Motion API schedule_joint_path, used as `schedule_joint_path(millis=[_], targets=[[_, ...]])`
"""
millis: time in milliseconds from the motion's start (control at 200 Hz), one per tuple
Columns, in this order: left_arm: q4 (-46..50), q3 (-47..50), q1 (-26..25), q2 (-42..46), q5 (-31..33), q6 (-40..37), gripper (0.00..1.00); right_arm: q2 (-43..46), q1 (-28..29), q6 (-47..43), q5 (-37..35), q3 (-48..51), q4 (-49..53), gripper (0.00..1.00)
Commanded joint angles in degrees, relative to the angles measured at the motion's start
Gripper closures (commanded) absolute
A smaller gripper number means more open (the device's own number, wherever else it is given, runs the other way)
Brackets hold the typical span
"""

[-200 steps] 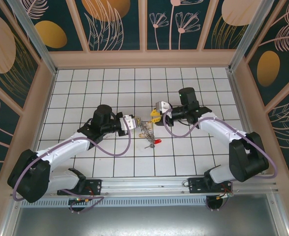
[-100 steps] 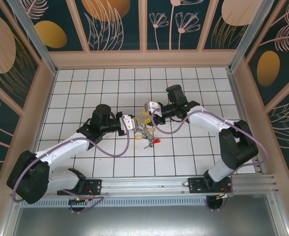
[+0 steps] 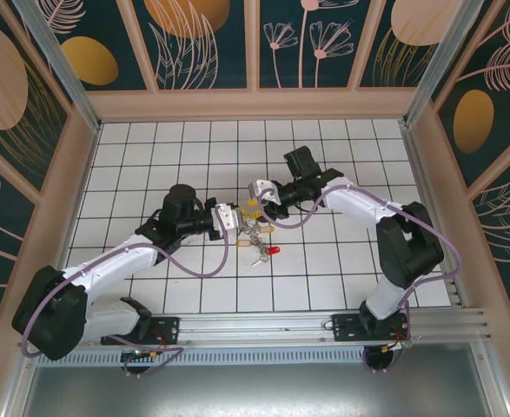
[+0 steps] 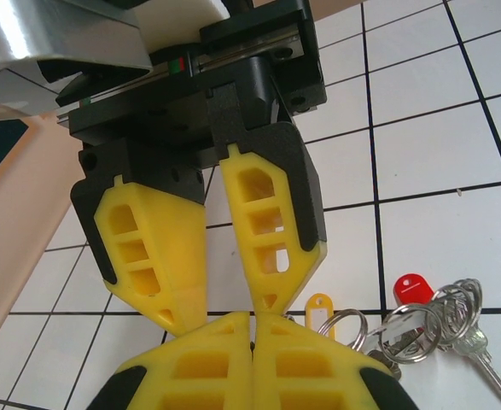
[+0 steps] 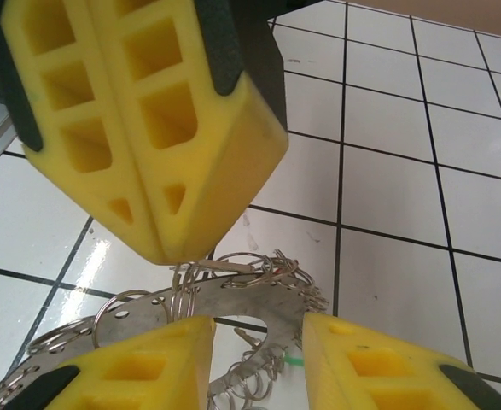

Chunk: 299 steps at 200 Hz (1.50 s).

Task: Put the keys on the keyring

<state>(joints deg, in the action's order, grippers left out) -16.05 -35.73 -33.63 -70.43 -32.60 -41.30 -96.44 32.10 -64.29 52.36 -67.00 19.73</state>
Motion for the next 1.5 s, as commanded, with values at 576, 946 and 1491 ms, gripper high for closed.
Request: schedule_joint_path(millis=[576,946,1491], targets=[[-1.6,-1.2,0.6,1.0,-1.3,-0.2,1.00,5.8,-1.3,0.2,2.9,5.5,-0.7,0.58],[-1.2,-2.0,0.7,0.3,-1.6,-0.3,1.00,4.8,0.9,5.6,1.0,7.2,-9.6,0.58],[-0.9,-1.6,0.8,0.7,-1.3,-0.4,1.00,2.4,2.5,7.4,-2.5,6.7,-9.0,0.86]])
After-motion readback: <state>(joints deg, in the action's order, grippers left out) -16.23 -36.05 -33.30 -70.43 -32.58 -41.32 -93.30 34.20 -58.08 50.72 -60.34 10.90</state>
